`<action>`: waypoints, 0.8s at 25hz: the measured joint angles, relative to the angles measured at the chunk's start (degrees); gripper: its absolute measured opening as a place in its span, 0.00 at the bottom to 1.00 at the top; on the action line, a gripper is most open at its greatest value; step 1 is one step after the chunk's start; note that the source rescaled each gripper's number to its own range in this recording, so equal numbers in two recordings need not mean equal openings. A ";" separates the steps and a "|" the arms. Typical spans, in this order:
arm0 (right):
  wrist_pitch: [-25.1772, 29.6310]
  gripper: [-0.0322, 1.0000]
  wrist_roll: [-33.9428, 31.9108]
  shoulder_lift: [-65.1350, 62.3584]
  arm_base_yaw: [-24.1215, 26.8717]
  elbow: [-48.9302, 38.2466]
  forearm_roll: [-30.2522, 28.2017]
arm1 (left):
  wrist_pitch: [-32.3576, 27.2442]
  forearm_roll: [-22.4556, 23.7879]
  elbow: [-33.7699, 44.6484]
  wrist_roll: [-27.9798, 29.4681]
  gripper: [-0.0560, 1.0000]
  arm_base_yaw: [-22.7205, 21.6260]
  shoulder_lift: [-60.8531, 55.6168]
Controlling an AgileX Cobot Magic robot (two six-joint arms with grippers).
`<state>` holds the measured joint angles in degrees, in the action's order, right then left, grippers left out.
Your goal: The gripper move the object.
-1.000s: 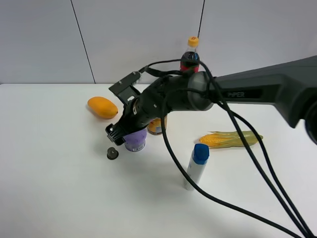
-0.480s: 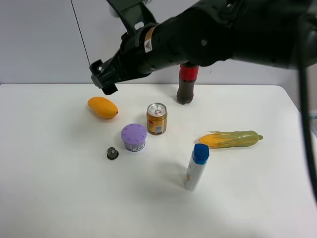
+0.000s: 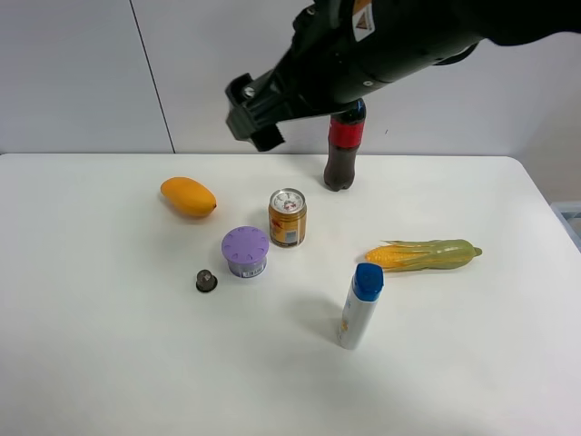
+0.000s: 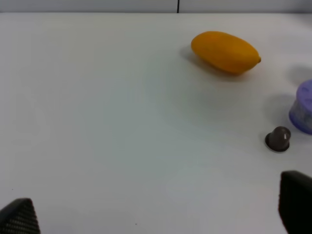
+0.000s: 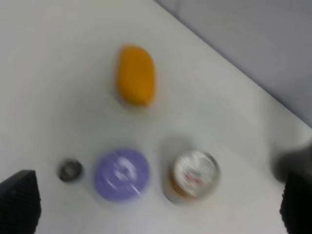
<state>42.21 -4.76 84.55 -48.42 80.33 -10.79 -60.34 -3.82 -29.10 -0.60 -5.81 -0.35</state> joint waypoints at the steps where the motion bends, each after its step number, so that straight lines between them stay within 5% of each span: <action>1: 2.37 1.00 0.06 -0.40 0.40 0.00 -1.02 | 0.00 0.00 0.00 0.00 1.00 0.00 0.00; 6: 12.00 1.00 3.89 -2.64 6.13 0.00 -0.29 | 0.00 0.05 0.00 0.00 1.00 0.00 0.00; 20: 25.82 1.00 9.65 -13.20 39.40 0.00 3.22 | 0.00 0.05 0.00 0.00 1.00 0.00 0.00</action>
<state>68.04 4.88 71.35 -9.01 80.33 -7.57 -60.34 -3.76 -29.10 -0.60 -5.81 -0.35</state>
